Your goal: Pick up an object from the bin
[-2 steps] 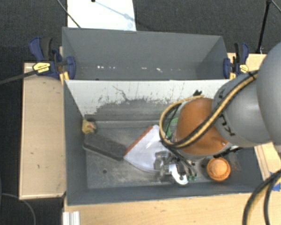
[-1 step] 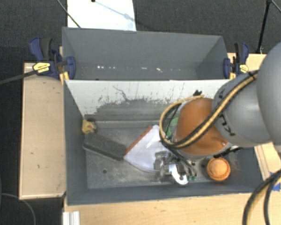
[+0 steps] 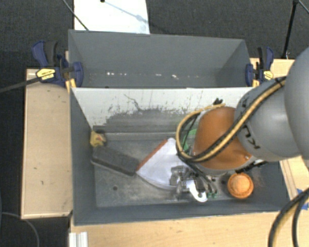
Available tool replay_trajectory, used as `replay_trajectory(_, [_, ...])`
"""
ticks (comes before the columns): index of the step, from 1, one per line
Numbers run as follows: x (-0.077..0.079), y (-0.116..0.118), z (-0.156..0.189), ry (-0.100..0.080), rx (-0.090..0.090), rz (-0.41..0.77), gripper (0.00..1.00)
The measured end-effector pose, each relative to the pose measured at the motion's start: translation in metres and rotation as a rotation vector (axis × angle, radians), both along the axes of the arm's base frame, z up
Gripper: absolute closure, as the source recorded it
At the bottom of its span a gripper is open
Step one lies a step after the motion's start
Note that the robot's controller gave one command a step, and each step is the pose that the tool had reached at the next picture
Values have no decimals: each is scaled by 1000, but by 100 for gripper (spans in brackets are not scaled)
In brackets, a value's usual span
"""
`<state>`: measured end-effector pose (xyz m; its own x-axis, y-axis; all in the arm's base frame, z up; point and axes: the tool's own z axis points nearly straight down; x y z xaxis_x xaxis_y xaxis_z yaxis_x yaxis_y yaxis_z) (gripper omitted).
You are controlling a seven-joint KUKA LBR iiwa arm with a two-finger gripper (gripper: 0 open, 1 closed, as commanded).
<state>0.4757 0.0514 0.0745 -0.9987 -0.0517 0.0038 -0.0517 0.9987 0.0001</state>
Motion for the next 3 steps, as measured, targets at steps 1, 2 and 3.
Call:
replay_trajectory(1, [-2, 0, 17, 6, 0, 0, 100])
replay_trajectory(2, [2, 0, 57, -6, 1, 1, 100])
replay_trajectory(3, [1, 0, 54, -3, 0, 1, 100])
